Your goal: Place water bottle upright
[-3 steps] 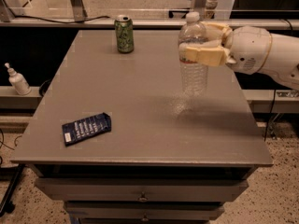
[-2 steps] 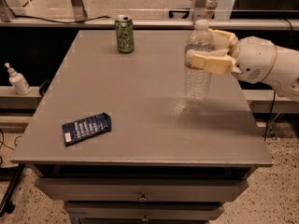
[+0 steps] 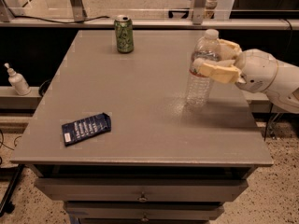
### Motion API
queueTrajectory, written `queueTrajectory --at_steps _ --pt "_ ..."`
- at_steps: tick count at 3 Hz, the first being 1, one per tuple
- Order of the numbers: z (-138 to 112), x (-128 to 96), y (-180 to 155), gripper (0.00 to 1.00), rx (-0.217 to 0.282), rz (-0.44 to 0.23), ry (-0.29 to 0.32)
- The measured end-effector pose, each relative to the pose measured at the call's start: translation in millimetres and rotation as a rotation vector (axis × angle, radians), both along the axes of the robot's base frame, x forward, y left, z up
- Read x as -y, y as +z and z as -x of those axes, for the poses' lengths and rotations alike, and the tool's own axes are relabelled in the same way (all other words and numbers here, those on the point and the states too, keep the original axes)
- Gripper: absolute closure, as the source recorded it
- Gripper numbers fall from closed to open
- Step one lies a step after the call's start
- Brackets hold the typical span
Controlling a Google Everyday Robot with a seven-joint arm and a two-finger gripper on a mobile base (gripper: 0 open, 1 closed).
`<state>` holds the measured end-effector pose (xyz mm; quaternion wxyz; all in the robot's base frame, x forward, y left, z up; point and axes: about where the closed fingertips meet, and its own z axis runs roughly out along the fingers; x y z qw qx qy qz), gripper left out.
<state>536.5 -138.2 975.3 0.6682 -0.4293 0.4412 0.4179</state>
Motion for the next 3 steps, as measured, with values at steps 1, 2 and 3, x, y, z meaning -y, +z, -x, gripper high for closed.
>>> queueTrajectory --at_steps 1,2,3 --pt "1.0 7.8 -7.0 1.0 0.007 -0.005 0.015" --pt "1.7 12.0 -13.5 1.0 0.01 0.007 0.029" --pt "2.7 14.6 -20.2 0.82 0.003 0.024 0.042"
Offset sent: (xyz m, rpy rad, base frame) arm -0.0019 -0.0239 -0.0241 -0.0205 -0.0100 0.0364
